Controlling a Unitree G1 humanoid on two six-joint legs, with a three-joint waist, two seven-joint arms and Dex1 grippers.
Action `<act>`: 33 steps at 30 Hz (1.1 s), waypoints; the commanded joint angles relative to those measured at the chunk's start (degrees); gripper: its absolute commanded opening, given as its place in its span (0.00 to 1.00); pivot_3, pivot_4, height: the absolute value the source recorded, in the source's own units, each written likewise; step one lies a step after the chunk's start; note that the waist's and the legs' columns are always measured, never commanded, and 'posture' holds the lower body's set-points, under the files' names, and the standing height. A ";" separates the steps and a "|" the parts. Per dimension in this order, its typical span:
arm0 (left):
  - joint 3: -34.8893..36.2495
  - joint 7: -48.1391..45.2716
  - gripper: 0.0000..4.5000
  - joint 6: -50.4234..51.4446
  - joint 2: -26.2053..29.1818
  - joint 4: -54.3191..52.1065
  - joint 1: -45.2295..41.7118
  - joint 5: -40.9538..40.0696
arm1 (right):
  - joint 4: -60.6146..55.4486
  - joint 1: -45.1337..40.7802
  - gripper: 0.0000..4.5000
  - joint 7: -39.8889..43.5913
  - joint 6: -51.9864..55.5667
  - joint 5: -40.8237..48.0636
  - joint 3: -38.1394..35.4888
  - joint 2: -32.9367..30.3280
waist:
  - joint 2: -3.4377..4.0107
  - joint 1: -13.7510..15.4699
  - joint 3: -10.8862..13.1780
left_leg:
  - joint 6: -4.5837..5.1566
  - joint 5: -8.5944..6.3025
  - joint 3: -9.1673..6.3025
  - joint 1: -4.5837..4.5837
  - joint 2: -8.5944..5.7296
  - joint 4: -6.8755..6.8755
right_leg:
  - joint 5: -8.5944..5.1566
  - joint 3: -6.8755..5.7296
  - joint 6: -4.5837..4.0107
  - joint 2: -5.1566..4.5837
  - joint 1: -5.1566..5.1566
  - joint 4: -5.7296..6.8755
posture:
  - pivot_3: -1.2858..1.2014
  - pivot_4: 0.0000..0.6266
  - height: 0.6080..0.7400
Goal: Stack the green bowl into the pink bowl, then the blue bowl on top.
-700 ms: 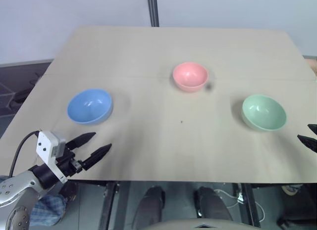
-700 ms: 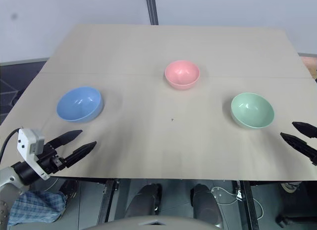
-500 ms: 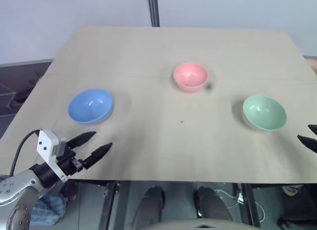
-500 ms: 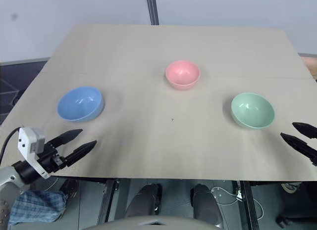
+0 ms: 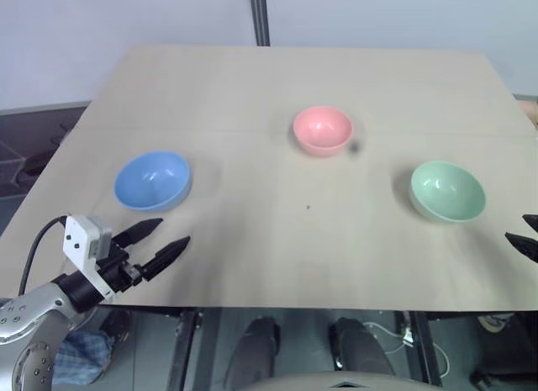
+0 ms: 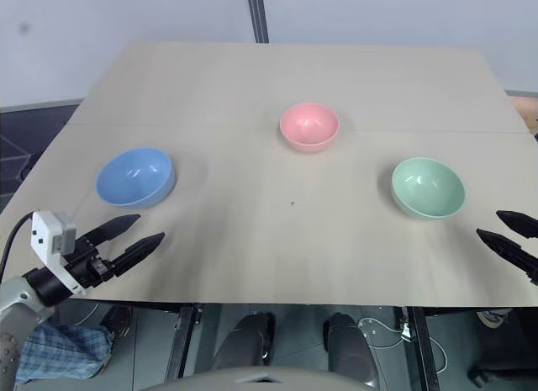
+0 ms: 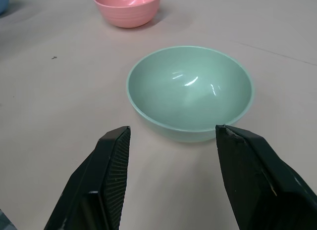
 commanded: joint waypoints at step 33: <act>-3.21 3.59 0.88 3.31 3.65 5.03 -20.01 -7.54 | 21.45 -74.82 0.63 -16.59 7.03 -33.01 64.14 12.00 | 0.05 -0.29 0.02 | -0.05 0.03 -0.09 -0.57 0.05 -0.02 | 0.20 -0.14 -0.26 0.03 -0.66 0.08 | 0.52 0.24 1.00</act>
